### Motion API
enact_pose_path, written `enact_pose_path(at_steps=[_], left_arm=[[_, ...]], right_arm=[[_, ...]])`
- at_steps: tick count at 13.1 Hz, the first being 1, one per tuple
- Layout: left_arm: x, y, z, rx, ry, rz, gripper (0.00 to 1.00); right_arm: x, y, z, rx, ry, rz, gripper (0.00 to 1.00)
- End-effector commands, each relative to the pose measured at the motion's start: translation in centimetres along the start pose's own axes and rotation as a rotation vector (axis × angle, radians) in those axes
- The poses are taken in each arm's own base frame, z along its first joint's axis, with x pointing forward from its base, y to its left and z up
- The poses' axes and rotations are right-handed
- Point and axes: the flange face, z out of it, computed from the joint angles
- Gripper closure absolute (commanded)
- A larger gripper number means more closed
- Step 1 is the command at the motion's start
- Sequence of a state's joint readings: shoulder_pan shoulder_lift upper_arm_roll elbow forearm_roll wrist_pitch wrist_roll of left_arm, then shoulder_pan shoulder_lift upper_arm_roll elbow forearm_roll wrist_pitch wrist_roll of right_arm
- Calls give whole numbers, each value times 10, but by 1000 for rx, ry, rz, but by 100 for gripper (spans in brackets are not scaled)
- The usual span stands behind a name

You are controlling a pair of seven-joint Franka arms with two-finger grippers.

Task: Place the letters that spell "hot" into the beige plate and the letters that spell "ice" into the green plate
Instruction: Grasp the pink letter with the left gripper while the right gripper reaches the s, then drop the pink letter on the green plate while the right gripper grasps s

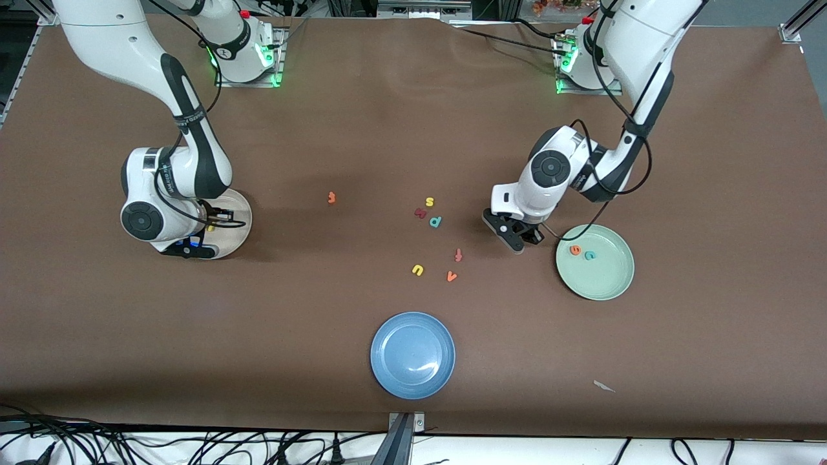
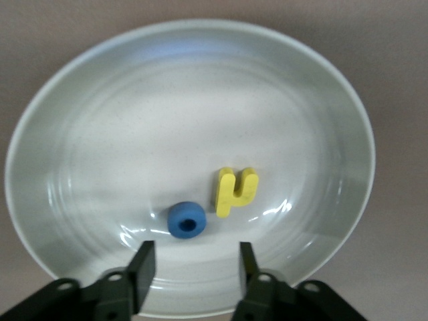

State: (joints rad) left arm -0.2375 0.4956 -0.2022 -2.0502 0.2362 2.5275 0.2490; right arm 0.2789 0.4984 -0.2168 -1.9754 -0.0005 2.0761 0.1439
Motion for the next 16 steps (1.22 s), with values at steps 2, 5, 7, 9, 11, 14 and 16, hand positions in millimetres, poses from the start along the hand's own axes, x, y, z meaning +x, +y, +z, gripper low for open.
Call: enact_pose_path(at_steps=[2, 5, 7, 9, 11, 14, 16], left_arm=[[-24, -65, -35, 36, -7, 80, 100], [-45, -113, -37, 66, -18, 133, 100], [-58, -139, -29, 76, -31, 138, 100], [-57, -148, -17, 75, -34, 126, 100], [-53, -150, -14, 76, -29, 116, 100], [-47, -155, -26, 82, -3, 109, 0], [-43, -162, -49, 106, 17, 94, 0]], right_arm=[[-20, -36, -49, 49, 42, -7, 2], [-41, -113, -70, 90, 79, -27, 2], [-55, -156, -73, 106, 102, -66, 4], [-68, -189, -67, 117, 110, -87, 10], [-76, -213, -54, 125, 118, -64, 10], [-90, -241, -27, 142, 166, -81, 10], [-95, -248, -2, 156, 196, -94, 10]])
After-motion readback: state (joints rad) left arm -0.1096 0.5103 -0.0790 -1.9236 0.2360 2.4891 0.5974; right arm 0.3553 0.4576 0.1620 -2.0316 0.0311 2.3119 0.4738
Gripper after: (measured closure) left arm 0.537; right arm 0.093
